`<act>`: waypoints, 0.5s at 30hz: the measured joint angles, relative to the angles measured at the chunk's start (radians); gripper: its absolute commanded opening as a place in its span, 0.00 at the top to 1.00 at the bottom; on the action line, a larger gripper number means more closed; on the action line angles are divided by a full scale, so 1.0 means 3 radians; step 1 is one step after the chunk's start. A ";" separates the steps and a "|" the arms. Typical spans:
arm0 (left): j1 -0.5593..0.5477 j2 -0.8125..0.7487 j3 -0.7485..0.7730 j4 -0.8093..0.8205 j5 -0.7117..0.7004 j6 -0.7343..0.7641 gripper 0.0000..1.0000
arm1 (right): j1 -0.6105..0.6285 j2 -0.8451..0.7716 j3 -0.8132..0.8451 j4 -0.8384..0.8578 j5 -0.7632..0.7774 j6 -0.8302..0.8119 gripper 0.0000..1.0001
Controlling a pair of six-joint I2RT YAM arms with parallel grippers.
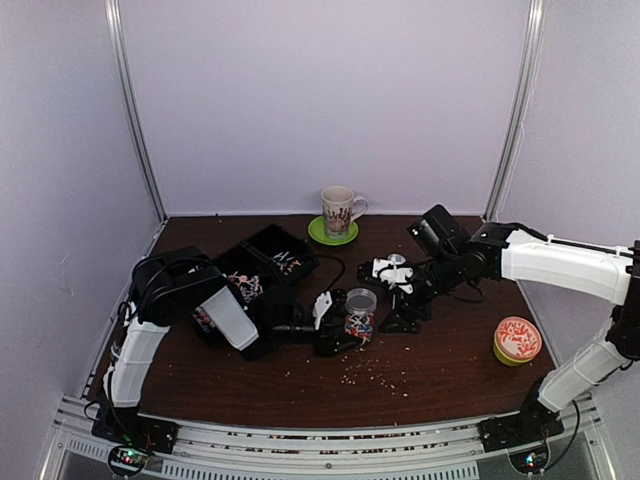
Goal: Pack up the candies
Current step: Screw the box lid onto the packing bottle.
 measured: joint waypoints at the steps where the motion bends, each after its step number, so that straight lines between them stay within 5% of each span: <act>1: 0.0000 0.0000 0.0000 -0.0006 0.0050 0.0015 0.77 | -0.0001 0.0027 0.0053 -0.0014 -0.0003 -0.0053 0.08; 15: -0.0013 0.0000 0.0036 -0.0123 0.0426 0.0167 0.78 | -0.0009 0.0736 0.0553 -0.0173 -0.0211 -0.0673 0.03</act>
